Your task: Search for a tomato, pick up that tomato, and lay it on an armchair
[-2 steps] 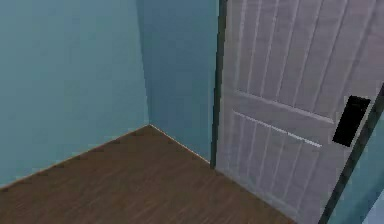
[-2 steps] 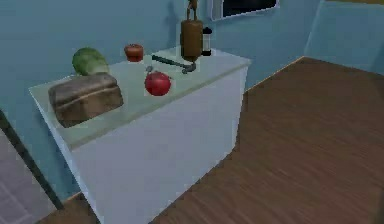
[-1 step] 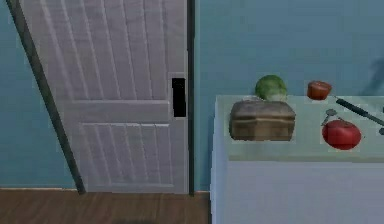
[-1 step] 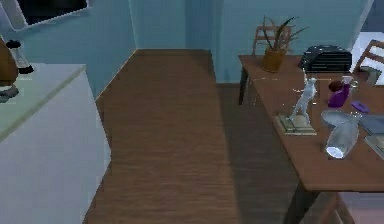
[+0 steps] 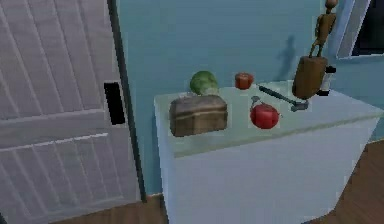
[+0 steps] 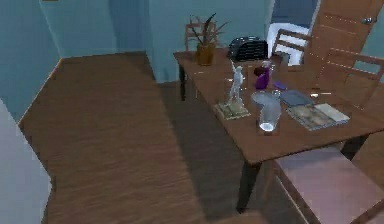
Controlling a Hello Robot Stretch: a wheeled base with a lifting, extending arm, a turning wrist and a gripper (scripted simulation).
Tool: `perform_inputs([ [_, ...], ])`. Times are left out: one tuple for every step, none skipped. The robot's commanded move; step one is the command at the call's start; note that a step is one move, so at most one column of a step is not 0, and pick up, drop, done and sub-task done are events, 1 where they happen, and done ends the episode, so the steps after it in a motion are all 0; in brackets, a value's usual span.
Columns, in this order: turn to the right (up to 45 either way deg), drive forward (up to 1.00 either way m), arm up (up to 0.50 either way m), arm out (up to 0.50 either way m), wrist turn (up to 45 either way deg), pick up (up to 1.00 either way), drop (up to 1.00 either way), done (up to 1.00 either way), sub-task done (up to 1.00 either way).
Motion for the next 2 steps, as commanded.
perform_inputs([
  [0.0,0.45,0.0,0.0,0.0,0.0,0.0,0.0,0.0],
  [-45.0,0.0,0.0,0.0,0.0,0.0,0.0,0.0,0.0],
])
